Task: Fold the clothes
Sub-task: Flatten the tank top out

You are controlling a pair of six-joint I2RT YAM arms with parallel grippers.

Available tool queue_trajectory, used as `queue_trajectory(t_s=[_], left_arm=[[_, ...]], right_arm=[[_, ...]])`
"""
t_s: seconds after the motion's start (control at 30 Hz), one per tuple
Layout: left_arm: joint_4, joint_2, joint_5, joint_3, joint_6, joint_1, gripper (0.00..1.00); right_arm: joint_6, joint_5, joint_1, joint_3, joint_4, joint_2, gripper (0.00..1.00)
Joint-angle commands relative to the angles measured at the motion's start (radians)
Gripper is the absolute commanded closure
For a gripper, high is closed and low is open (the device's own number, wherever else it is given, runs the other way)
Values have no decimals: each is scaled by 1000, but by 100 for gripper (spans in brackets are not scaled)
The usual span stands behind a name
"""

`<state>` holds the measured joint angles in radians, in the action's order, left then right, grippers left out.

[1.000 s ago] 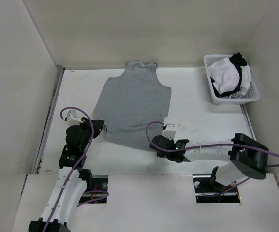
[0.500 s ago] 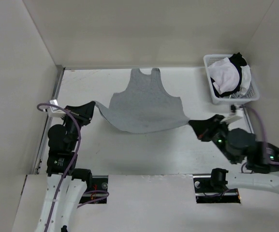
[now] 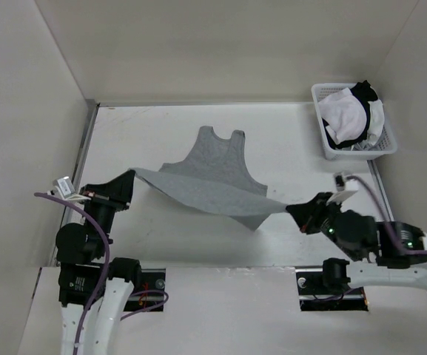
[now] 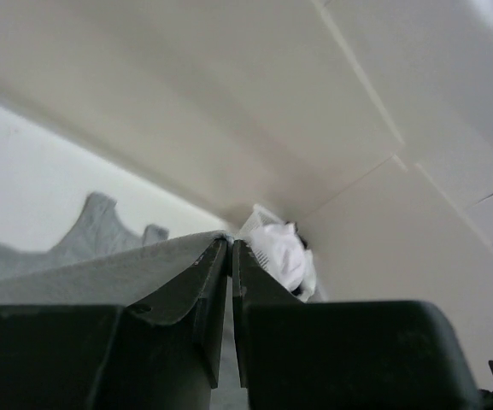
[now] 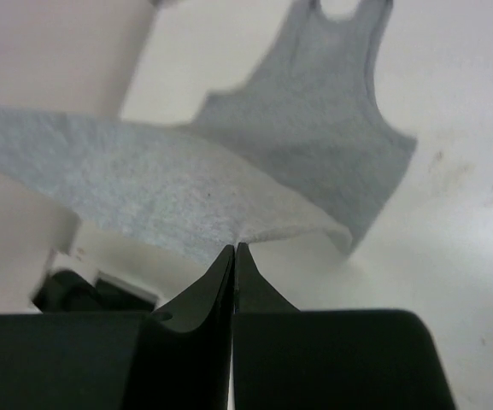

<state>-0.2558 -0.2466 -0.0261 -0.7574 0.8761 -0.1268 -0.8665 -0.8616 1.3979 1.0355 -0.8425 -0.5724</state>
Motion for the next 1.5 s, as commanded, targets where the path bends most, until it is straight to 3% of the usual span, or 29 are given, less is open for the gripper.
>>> queue_trajectory(t_s=[0.0, 0.13, 0.23, 0.37, 0.47, 0.57, 0.7, 0.77, 0.83, 0.93, 1.07, 1.3, 1.47], left_arm=[[-195, 81, 38, 107, -40, -18, 95], [-350, 171, 135, 164, -57, -36, 95], [-399, 201, 219, 124, -89, -52, 95], [-379, 184, 246, 104, -109, -73, 94], [-246, 95, 213, 151, -60, -96, 94], [17, -112, 186, 162, -25, -115, 94], [347, -483, 183, 71, -6, -84, 95], [436, -690, 146, -75, -15, -35, 95], [444, -837, 79, -240, 42, 20, 95], [443, -937, 32, -443, 115, 48, 95], [382, -924, -1, -698, 84, 88, 95], [376, -590, 20, -545, 78, 114, 94], [314, -481, 26, -618, 57, 135, 94]], right_arm=[[-158, 172, 13, -174, -81, 28, 100], [-279, 326, 32, -379, -23, 83, 100], [-302, 374, 66, -408, 0, 85, 100], [-292, 365, 92, -381, 2, 100, 100], [-192, 270, 79, -306, 37, 73, 100], [63, 255, -123, -194, 161, -33, 99], [389, 620, -624, -71, 486, -260, 100], [414, 827, -903, 70, 554, -416, 100], [342, 898, -1055, 202, 597, -509, 100], [340, 880, -1090, 433, 614, -590, 100], [443, 909, -1106, 815, 403, -659, 100], [488, 811, -948, 692, 346, -330, 100], [517, 704, -779, 797, 281, -227, 100]])
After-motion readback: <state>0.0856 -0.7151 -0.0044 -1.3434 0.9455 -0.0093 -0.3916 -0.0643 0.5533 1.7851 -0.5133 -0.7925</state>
